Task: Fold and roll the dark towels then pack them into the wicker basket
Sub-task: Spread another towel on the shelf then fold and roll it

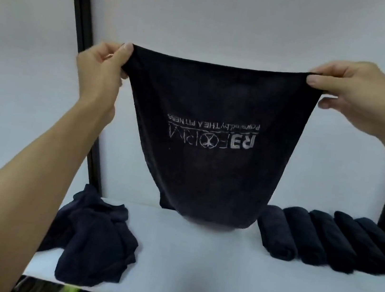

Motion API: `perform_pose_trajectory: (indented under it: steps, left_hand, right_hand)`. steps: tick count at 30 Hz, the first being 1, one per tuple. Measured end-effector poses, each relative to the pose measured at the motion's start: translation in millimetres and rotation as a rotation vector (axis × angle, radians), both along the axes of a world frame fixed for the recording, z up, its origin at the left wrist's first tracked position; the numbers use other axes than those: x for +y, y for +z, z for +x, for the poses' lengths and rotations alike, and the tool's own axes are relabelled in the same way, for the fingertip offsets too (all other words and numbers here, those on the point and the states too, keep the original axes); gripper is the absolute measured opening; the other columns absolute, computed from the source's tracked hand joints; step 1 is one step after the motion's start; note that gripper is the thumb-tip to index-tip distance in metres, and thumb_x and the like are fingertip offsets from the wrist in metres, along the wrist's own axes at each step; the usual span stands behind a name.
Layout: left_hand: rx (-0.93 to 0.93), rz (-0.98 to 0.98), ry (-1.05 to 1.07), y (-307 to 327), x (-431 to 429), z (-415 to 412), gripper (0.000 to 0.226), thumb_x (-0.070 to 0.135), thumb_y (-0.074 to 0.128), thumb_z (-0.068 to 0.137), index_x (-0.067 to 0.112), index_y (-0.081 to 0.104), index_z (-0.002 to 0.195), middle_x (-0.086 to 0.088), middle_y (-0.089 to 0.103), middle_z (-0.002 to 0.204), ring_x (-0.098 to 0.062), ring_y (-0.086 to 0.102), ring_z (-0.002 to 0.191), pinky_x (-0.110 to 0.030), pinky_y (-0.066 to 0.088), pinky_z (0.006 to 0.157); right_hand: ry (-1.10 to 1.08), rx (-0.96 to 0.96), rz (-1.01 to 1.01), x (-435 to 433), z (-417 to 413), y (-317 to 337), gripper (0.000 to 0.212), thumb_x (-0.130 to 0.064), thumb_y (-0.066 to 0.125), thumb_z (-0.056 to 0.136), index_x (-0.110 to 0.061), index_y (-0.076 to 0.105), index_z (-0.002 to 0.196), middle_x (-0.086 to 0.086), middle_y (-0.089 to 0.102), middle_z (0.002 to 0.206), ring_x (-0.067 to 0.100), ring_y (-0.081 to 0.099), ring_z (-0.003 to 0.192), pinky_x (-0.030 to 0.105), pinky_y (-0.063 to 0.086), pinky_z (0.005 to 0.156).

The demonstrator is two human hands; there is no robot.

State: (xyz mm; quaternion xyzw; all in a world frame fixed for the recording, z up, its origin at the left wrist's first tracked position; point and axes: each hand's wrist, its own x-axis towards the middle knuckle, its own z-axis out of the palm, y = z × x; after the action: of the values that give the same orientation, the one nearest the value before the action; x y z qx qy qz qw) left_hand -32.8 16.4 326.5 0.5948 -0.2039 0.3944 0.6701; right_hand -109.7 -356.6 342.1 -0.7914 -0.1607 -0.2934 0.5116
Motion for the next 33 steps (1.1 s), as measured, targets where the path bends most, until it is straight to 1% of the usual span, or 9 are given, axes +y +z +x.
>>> perform_pose_trajectory:
  steps: [3,6,9,13,19,23,27,31,33]
  left_hand:
    - [0.124,-0.003,-0.048,-61,11,-18,0.017,0.023,0.067,0.089,0.015,0.066,0.074,0.008,0.064,0.068,-0.011,0.058,0.066,-0.024,0.050,0.063]
    - [0.295,0.070,-0.066,-138,16,-31,0.018,0.022,0.065,0.091,0.004,0.069,0.086,0.010,0.066,0.065,-0.009,0.059,0.065,-0.022,0.048,0.060]
    - [0.490,0.138,-0.092,-209,19,-27,0.017,0.020,0.064,0.093,0.007,0.070,0.083,0.005,0.071,0.066,-0.009,0.064,0.065,-0.021,0.050,0.059]
    - [0.685,0.328,-0.064,-276,20,10,0.019,0.019,0.065,0.092,0.014,0.072,0.075,0.001,0.073,0.076,-0.017,0.067,0.077,-0.030,0.049,0.070]
    - [0.803,0.404,0.056,-294,3,108,0.016,0.026,0.063,0.091,0.017,0.072,0.081,-0.001,0.071,0.084,-0.020,0.064,0.077,-0.033,0.051,0.070]
    - [0.852,0.335,0.106,-294,-15,188,0.015,0.023,0.063,0.092,0.011,0.071,0.089,-0.003,0.070,0.097,-0.025,0.065,0.098,-0.044,0.052,0.094]
    - [0.940,0.346,0.162,-307,-31,244,0.013,0.023,0.063,0.093,0.012,0.068,0.089,-0.005,0.067,0.100,-0.028,0.062,0.104,-0.046,0.051,0.096]
    - [1.024,0.391,0.183,-327,-40,263,0.021,0.021,0.058,0.096,0.015,0.061,0.076,0.000,0.060,0.083,-0.026,0.058,0.097,-0.036,0.050,0.085]
    - [1.041,0.393,0.172,-336,-38,261,0.016,0.022,0.060,0.095,0.016,0.062,0.080,0.000,0.062,0.090,-0.025,0.058,0.099,-0.036,0.051,0.087]
  right_hand:
    - [0.029,0.202,-0.020,8,-25,-51,0.008,-0.011,0.064,0.091,-0.011,0.071,0.093,0.003,0.068,0.090,0.012,0.060,0.079,0.023,0.043,0.060]
    - [0.048,0.420,-0.023,10,-37,-115,0.009,-0.007,0.063,0.090,-0.004,0.071,0.094,0.008,0.067,0.087,0.013,0.056,0.071,0.021,0.043,0.054]
    - [0.076,0.652,-0.055,9,-37,-180,0.009,-0.008,0.066,0.089,-0.004,0.073,0.092,0.007,0.065,0.080,0.013,0.052,0.061,0.026,0.041,0.057]
    - [0.106,0.821,-0.136,7,-13,-242,0.009,-0.012,0.067,0.090,-0.008,0.076,0.091,0.006,0.068,0.085,0.012,0.053,0.068,0.025,0.044,0.062]
    - [-0.081,0.763,-0.137,-5,77,-259,0.011,-0.010,0.062,0.093,-0.007,0.073,0.096,-0.005,0.059,0.059,0.011,0.044,0.047,0.017,0.041,0.049]
    - [-0.212,0.648,-0.243,-16,165,-266,0.010,-0.016,0.062,0.092,-0.018,0.071,0.096,-0.003,0.069,0.078,0.015,0.057,0.059,0.024,0.048,0.064]
    - [-0.347,0.577,-0.435,-13,241,-293,0.013,-0.016,0.062,0.092,-0.015,0.072,0.101,-0.003,0.068,0.098,0.017,0.062,0.090,0.026,0.047,0.082]
    - [-0.427,0.603,-0.496,-5,277,-340,0.016,-0.013,0.055,0.097,-0.009,0.069,0.105,0.009,0.068,0.105,0.027,0.065,0.089,0.042,0.054,0.085]
    - [-0.462,0.590,-0.553,-2,278,-358,0.020,-0.013,0.051,0.098,-0.009,0.065,0.112,0.010,0.066,0.110,0.029,0.062,0.097,0.040,0.051,0.089]
